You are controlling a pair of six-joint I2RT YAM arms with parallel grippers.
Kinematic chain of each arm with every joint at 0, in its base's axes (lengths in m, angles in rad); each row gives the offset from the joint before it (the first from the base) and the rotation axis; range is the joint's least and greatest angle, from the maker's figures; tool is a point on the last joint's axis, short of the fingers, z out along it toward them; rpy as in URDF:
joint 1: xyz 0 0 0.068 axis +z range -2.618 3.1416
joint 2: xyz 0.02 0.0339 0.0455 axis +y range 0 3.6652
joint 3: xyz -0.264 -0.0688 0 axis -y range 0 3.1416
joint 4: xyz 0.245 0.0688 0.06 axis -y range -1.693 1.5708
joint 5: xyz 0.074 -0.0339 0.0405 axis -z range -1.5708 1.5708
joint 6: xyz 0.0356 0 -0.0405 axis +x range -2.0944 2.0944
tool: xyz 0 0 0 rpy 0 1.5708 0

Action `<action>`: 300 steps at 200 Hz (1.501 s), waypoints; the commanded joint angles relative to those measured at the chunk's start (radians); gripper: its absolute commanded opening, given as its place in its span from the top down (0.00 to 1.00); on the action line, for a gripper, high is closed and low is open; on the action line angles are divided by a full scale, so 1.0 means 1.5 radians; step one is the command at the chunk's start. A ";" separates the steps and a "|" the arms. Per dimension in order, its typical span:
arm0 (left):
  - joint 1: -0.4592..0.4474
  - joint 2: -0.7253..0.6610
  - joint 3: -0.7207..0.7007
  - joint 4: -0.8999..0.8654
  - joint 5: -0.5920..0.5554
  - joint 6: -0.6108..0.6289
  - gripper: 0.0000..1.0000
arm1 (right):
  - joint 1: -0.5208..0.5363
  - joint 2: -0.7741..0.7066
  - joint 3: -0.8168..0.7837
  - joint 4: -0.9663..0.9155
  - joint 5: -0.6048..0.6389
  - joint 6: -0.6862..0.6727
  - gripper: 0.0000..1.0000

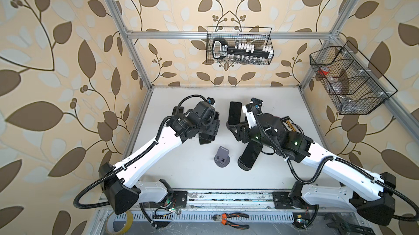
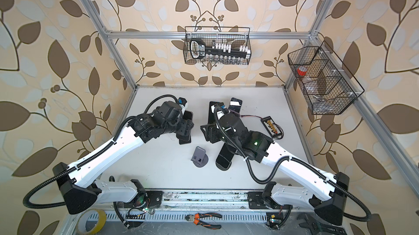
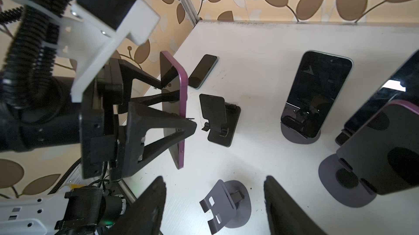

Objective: Remove the phone from the phone stand
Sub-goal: Remove the phone from the phone stand, then place the phone at the top-left of the table.

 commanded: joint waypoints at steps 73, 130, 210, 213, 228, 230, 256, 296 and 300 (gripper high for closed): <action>0.149 0.033 0.069 0.056 0.065 0.088 0.38 | 0.003 0.127 0.117 0.081 -0.059 -0.151 0.30; 0.226 0.086 0.073 0.091 0.104 0.103 0.38 | 0.002 0.196 0.160 0.096 -0.074 -0.237 0.29; 0.322 0.184 0.075 0.138 0.142 0.116 0.39 | -0.032 0.291 0.227 0.098 -0.172 -0.230 0.29; 0.326 0.188 0.077 0.140 0.142 0.116 0.39 | -0.032 0.295 0.231 0.098 -0.175 -0.227 0.29; 0.344 0.206 0.084 0.145 0.145 0.115 0.39 | -0.036 0.319 0.249 0.094 -0.195 -0.213 0.29; 0.346 0.208 0.086 0.145 0.146 0.115 0.39 | -0.037 0.322 0.251 0.093 -0.199 -0.211 0.29; 0.374 0.236 0.103 0.148 0.151 0.121 0.39 | -0.042 0.355 0.282 0.079 -0.236 -0.193 0.29; 0.403 0.309 0.161 0.114 0.166 0.142 0.39 | -0.043 0.389 0.303 0.062 -0.277 -0.182 0.29; 0.404 0.318 0.169 0.108 0.166 0.145 0.39 | -0.043 0.392 0.305 0.058 -0.281 -0.181 0.29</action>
